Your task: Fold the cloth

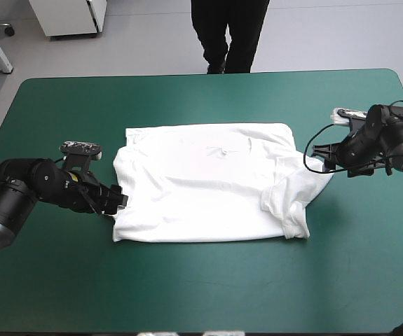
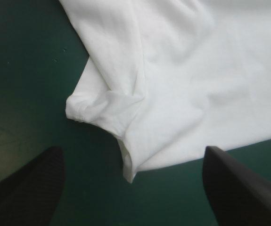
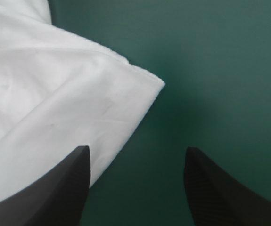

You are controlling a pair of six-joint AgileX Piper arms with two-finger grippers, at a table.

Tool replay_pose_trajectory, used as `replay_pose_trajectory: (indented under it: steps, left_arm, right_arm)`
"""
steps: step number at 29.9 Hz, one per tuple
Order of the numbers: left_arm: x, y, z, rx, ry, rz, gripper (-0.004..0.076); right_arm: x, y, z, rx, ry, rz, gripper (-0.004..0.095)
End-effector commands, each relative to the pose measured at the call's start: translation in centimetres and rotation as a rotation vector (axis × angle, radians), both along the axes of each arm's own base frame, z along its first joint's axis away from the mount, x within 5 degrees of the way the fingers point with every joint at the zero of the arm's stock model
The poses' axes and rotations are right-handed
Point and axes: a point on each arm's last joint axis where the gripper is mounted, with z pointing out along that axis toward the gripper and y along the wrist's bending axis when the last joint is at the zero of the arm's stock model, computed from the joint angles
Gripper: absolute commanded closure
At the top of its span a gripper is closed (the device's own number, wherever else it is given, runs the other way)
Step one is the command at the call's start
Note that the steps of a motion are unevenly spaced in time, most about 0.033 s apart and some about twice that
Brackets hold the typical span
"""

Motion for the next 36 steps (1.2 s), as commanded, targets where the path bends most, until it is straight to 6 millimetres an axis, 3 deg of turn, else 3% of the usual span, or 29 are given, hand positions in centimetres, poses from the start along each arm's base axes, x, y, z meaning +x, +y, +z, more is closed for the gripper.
replay_pose_trajectory:
  steps: [1, 11, 21, 24, 29, 36]
  left_arm:
    - [-0.1, -0.1, 1.7, -0.035, -0.081, 0.012, 0.0146]
    - [-0.1, -0.1, 1.7, -0.034, -0.081, 0.012, 0.0147]
    - [-0.1, -0.1, 1.7, -0.034, -0.081, 0.012, 0.0147]
    - [-0.1, -0.1, 1.7, -0.034, -0.081, 0.012, 0.0147]
    - [-0.1, -0.1, 1.7, -0.034, -0.077, 0.012, 0.0147]
    - [-0.3, -0.1, 1.6, -0.031, -0.056, 0.008, 0.0147]
  right_arm:
    - [1.0, -0.5, 1.1, -0.025, -0.071, 0.006, 0.0366]
    - [3.4, -0.6, -1.9, -0.030, -0.031, 0.012, 0.0368]
    - [4.5, -0.5, -5.1, -0.015, 0.040, 0.007, 0.0373]
    - [4.6, -0.4, -5.2, 0.000, 0.043, 0.002, 0.0483]
    - [4.7, -0.3, -5.2, 0.008, 0.039, 0.019, 0.0906]
    - [4.4, -0.3, -3.3, 0.000, -0.012, 0.038, 0.0925]
